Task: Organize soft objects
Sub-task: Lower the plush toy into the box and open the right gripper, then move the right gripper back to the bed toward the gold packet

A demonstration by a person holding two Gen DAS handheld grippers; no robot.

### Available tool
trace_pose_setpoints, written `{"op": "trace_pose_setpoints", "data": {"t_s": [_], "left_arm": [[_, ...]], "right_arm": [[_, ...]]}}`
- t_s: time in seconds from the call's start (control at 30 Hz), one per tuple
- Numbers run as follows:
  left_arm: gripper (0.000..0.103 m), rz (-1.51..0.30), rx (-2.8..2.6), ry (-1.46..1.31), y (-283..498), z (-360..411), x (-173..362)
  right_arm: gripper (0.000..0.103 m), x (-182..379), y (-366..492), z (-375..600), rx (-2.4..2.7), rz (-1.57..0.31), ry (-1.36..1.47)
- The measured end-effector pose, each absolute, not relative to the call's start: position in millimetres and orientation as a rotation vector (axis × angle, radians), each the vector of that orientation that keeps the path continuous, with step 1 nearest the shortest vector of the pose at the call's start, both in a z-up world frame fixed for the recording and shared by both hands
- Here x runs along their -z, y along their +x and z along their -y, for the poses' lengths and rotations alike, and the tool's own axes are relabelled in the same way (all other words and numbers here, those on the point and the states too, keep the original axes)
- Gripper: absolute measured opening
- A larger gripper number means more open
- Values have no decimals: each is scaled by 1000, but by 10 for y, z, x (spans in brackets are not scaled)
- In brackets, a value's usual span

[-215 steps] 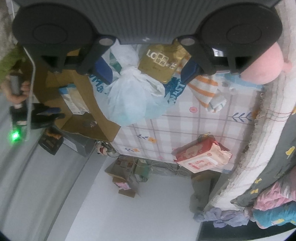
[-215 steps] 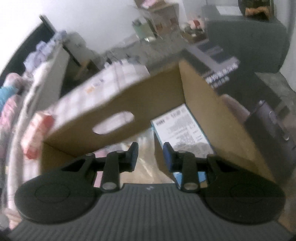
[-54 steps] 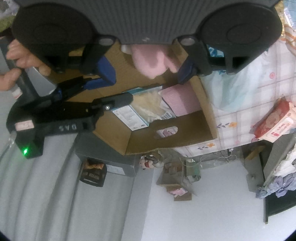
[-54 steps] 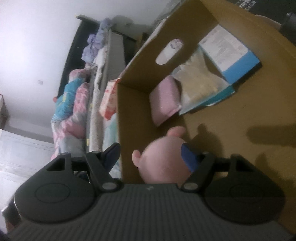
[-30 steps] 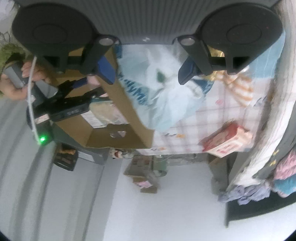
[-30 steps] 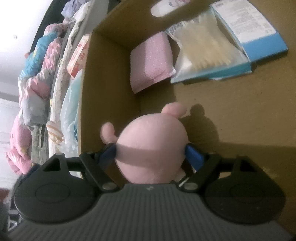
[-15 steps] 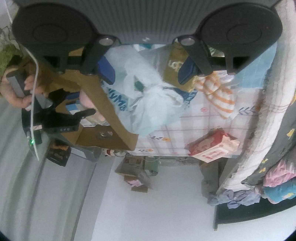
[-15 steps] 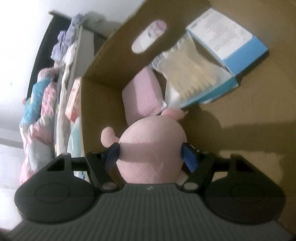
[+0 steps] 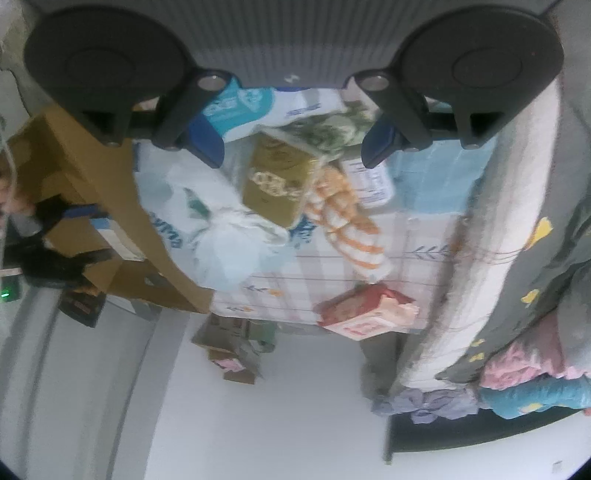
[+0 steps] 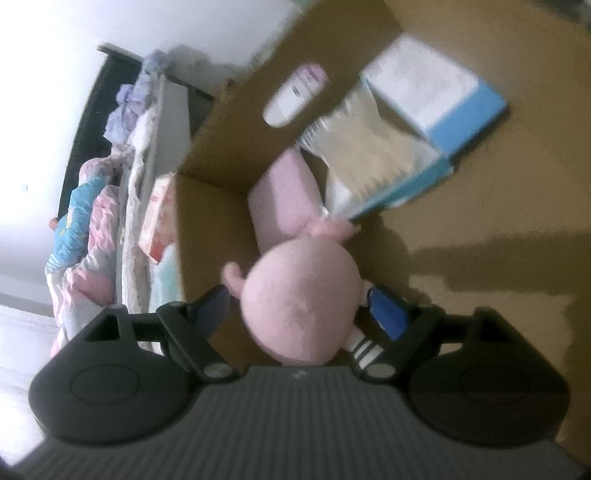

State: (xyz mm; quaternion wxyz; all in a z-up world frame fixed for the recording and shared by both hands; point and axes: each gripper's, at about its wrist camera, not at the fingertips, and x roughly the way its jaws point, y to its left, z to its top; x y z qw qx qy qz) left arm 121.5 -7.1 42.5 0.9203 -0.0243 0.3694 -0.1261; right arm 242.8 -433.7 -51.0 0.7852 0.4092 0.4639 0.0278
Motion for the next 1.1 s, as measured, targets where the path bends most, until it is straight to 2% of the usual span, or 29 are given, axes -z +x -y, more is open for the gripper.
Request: {"op": "trace_pose_setpoints", "data": {"t_s": [0.23, 0.47, 0.63, 1.1], "left_arm": [[82, -720, 174, -51, 1158, -146, -389], [79, -696, 77, -17, 1169, -370, -351], [68, -738, 17, 4, 1239, -541, -251], [66, -790, 109, 127, 1233, -498, 25]], "right_arm": [[85, -109, 2237, 3994, -157, -898, 692], [85, -380, 2268, 3114, -424, -920, 580], [84, -307, 2296, 2467, -590, -939, 591], [79, 93, 2257, 1719, -630, -1021, 591]]}}
